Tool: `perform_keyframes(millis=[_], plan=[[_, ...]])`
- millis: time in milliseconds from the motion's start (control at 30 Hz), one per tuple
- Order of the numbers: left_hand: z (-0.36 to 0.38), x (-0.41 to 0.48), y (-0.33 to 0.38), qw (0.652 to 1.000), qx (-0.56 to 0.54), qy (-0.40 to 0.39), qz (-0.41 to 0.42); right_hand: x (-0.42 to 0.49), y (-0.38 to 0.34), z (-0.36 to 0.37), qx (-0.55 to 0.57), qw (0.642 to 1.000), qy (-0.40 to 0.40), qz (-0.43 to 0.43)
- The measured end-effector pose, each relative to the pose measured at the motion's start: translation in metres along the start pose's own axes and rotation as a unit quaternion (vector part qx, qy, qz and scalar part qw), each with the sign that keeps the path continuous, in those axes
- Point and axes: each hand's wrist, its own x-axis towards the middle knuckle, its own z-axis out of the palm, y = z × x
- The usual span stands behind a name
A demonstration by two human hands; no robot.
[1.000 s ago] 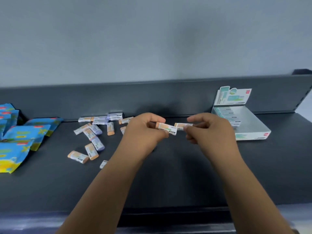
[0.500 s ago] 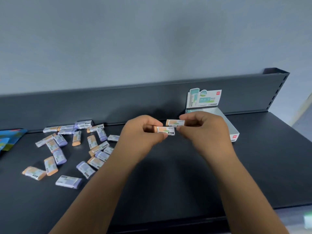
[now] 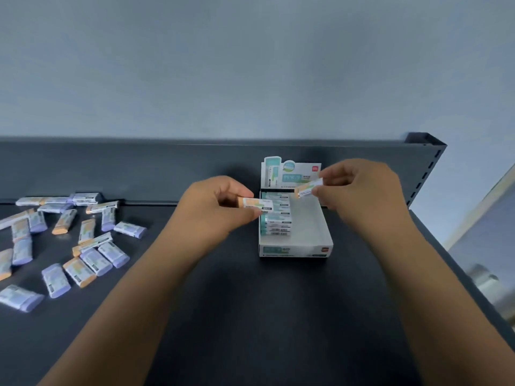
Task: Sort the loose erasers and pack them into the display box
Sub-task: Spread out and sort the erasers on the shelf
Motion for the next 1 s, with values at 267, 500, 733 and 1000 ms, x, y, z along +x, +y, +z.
perform_keyframes(millis=[267, 500, 733, 1000], plan=[[0.016, 0.008, 0.004, 1.0, 0.003, -0.004, -0.027, 0.035, 0.024, 0.016, -0.159, 0.986, -0.054, -0.02], [0.028, 0.009, -0.003, 0.999, 0.011, 0.03, -0.024, 0.034, 0.047, 0.045, -0.159, 0.985, -0.008, -0.063], [0.026, 0.007, -0.006, 0.999, 0.003, 0.019, -0.027, 0.03, 0.052, 0.052, -0.217, 0.972, 0.022, -0.09], [0.027, 0.007, -0.009, 1.0, 0.005, 0.011, -0.028, 0.027, 0.045, 0.056, -0.402, 0.909, -0.014, -0.111]])
